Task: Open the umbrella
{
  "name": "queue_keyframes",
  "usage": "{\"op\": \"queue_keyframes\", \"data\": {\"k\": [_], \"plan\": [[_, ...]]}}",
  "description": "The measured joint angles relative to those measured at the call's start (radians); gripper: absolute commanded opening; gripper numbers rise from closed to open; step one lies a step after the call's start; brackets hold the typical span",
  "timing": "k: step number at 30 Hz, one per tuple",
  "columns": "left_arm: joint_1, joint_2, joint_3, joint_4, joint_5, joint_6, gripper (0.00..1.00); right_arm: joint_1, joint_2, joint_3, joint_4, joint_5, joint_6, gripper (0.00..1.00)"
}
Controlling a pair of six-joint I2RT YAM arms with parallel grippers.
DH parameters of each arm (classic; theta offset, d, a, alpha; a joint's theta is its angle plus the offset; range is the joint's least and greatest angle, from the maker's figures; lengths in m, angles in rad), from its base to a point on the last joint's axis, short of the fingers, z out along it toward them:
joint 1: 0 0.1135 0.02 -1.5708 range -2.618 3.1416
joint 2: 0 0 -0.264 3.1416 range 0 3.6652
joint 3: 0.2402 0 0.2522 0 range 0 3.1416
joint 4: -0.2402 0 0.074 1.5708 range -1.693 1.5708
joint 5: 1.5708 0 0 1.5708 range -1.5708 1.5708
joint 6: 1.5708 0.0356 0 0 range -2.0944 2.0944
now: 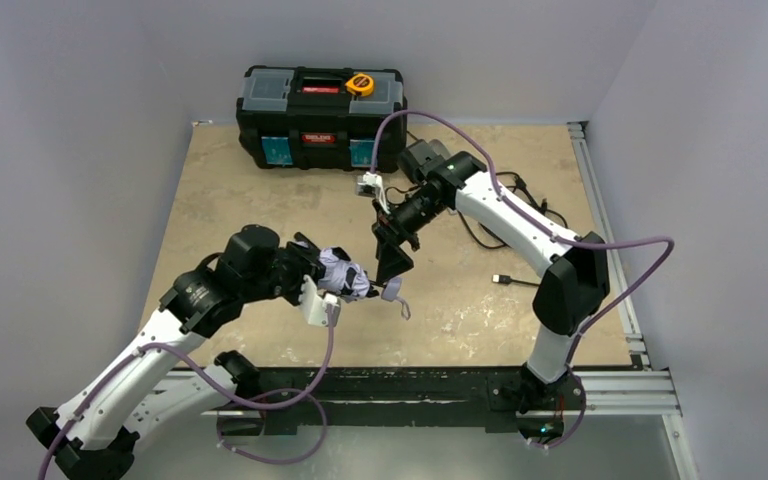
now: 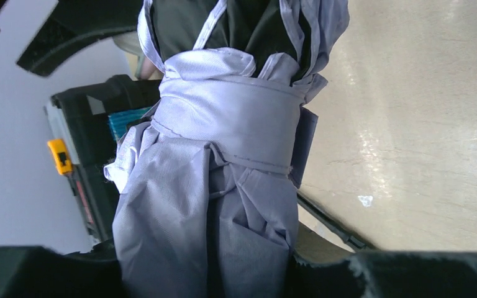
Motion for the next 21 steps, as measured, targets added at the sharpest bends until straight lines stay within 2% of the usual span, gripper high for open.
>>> {"op": "queue_keyframes", "data": {"k": [2,5,9,12,14,18,21], "plan": [[0.004,0.008,0.000,-0.010,-0.004,-0.024,0.00,-0.014,-0.012,-0.023,-0.006,0.061,-0.035,0.84],[0.012,0.024,0.000,-0.031,-0.003,-0.072,0.00,-0.013,-0.062,-0.077,0.015,0.133,-0.063,0.69],[0.013,0.029,0.000,-0.032,-0.003,-0.116,0.00,0.005,-0.095,-0.074,0.004,0.141,-0.103,0.67],[0.014,0.040,0.002,-0.024,-0.012,-0.134,0.00,0.023,-0.084,-0.064,-0.031,0.127,-0.144,0.71],[0.015,0.053,0.003,-0.015,-0.019,-0.148,0.00,0.033,-0.079,-0.073,-0.035,0.123,-0.154,0.70],[0.017,0.072,0.009,-0.007,-0.026,-0.162,0.00,0.048,-0.073,-0.091,-0.016,0.143,-0.139,0.60],[0.017,0.085,0.029,-0.007,-0.032,-0.182,0.00,0.053,-0.063,-0.091,0.014,0.180,-0.124,0.45]]}}
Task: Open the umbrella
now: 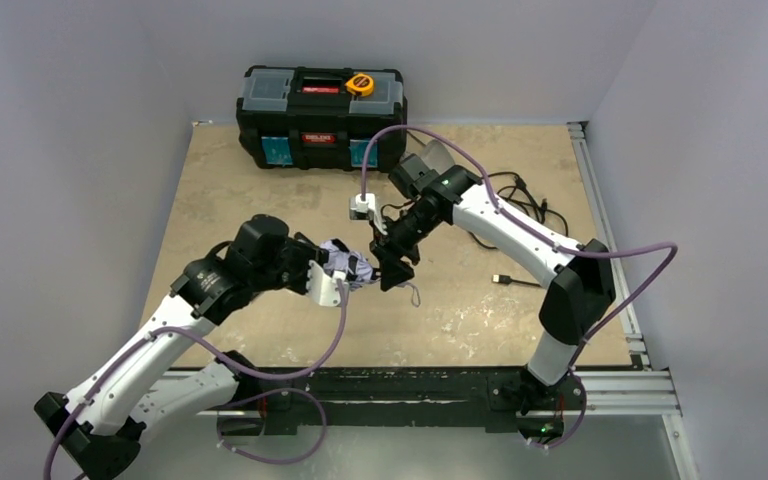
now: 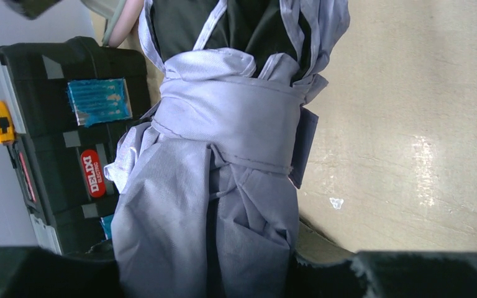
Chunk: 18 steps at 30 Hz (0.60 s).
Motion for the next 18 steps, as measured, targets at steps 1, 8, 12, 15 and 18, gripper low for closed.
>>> {"op": "queue_keyframes", "data": {"k": [1,8,12,15,18], "plan": [[0.000,0.004,0.007,0.001,-0.005,-0.003,0.00,0.002,0.005,-0.001,0.009,0.017,0.000,0.39],[0.084,0.034,0.024,-0.005,-0.007,-0.036,0.00,-0.023,0.016,-0.080,0.042,0.134,-0.040,0.12],[0.242,0.022,0.015,-0.006,0.057,0.002,0.00,-0.157,-0.009,-0.127,0.036,0.150,-0.145,0.00],[0.378,-0.006,-0.016,0.027,0.179,0.064,0.00,-0.270,-0.071,-0.187,0.040,0.134,-0.256,0.00],[0.496,-0.013,-0.046,0.045,0.348,0.134,0.00,-0.300,-0.170,-0.260,0.049,0.120,-0.375,0.00]]}}
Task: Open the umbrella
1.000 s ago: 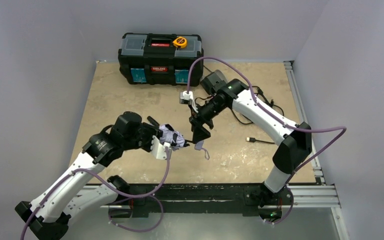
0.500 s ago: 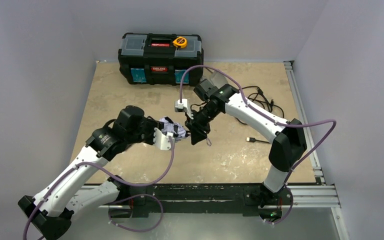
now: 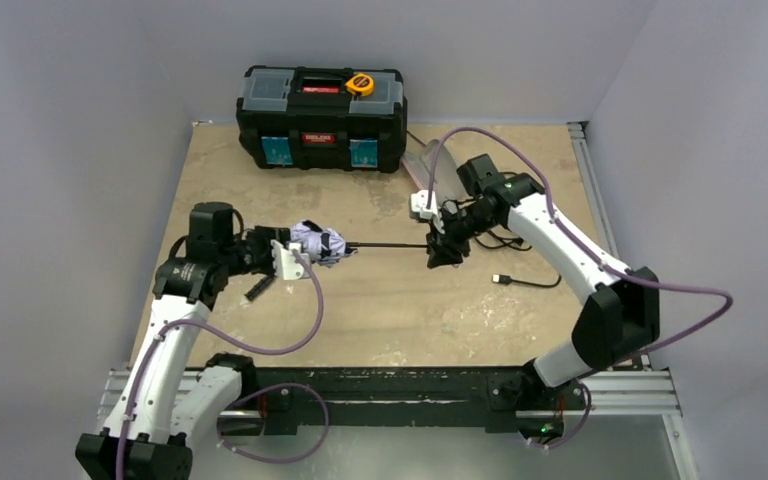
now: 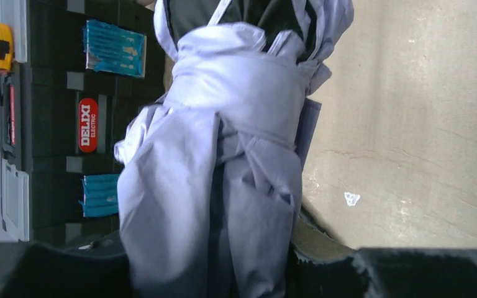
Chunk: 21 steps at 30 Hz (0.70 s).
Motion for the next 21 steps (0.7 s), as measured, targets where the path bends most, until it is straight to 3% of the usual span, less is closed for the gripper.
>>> {"op": "queue_keyframes", "data": {"k": [6,10,11,13,15,17,21], "plan": [[0.246,0.022,-0.011,-0.008,0.346,0.085,0.00,-0.079,-0.140,-0.145,0.055,-0.018,-0.237,0.00],[0.516,0.018,-0.016,0.071,0.271,0.147,0.00,-0.274,-0.151,-0.217,-0.089,0.225,-0.353,0.00],[0.549,0.021,-0.016,0.087,0.257,0.160,0.10,-0.319,-0.136,-0.223,-0.130,0.281,-0.368,0.00],[0.559,0.023,-0.016,0.088,0.255,0.190,0.58,-0.350,-0.093,-0.216,-0.202,0.350,-0.376,0.00],[0.553,0.021,-0.011,0.057,0.275,0.205,0.82,-0.340,-0.061,-0.187,-0.246,0.341,-0.359,0.00],[0.512,0.011,-0.001,0.014,0.280,0.200,0.97,-0.317,-0.039,-0.143,-0.269,0.328,-0.325,0.00],[0.254,-0.017,0.029,-0.054,0.263,0.068,1.00,-0.268,-0.020,-0.099,-0.286,0.264,-0.258,0.00]]}}
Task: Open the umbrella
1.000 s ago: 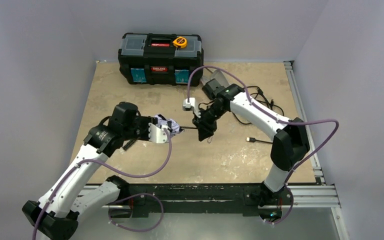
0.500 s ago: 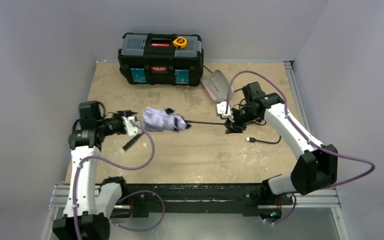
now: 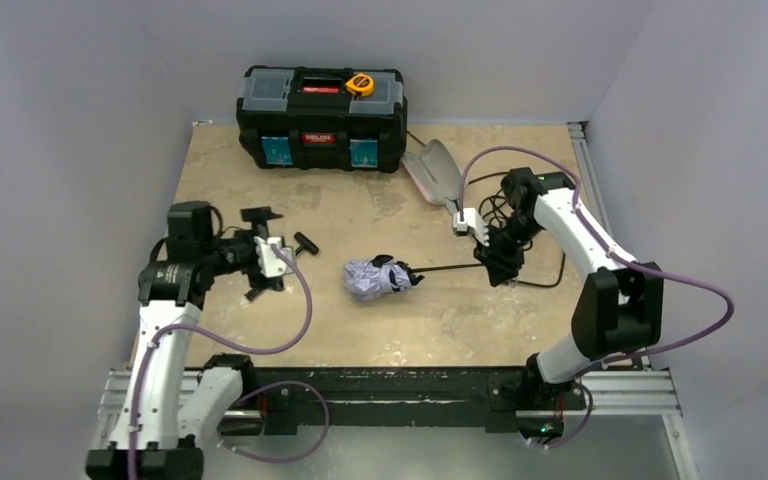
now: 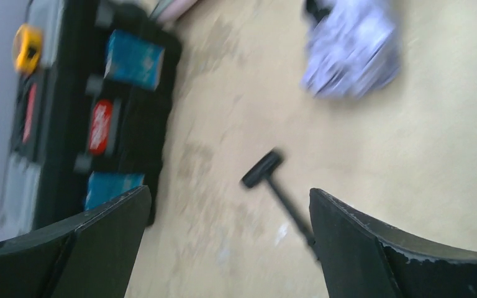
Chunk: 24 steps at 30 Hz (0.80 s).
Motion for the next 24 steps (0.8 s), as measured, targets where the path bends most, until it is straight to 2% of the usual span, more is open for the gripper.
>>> {"op": "queue_keyframes", "data": {"k": [4,7,10,13,20,21,24], "plan": [[-0.349,0.037,0.013,-0.003,-0.040,-0.236,1.00,0.062,0.023,0.007,-0.007,-0.044,0.059,0.00],[-0.529,0.106,-0.011,0.085,-0.084,-0.425,1.00,0.084,0.027,0.007,-0.007,-0.061,0.085,0.00],[-0.698,0.257,-0.026,0.197,-0.168,-0.600,1.00,0.086,0.026,0.007,-0.013,-0.067,0.098,0.00],[-0.795,0.417,-0.036,0.311,-0.248,-0.708,1.00,0.086,0.020,0.007,-0.014,-0.071,0.104,0.00],[-0.871,0.654,-0.043,0.544,-0.429,-0.822,1.00,0.092,-0.047,0.007,-0.017,-0.076,0.104,0.00],[-0.879,0.689,-0.042,0.576,-0.451,-0.823,0.92,0.093,-0.055,0.007,-0.018,-0.076,0.104,0.00],[-0.896,0.756,-0.043,0.618,-0.480,-0.814,0.57,0.093,-0.068,0.007,-0.020,-0.073,0.105,0.00]]}}
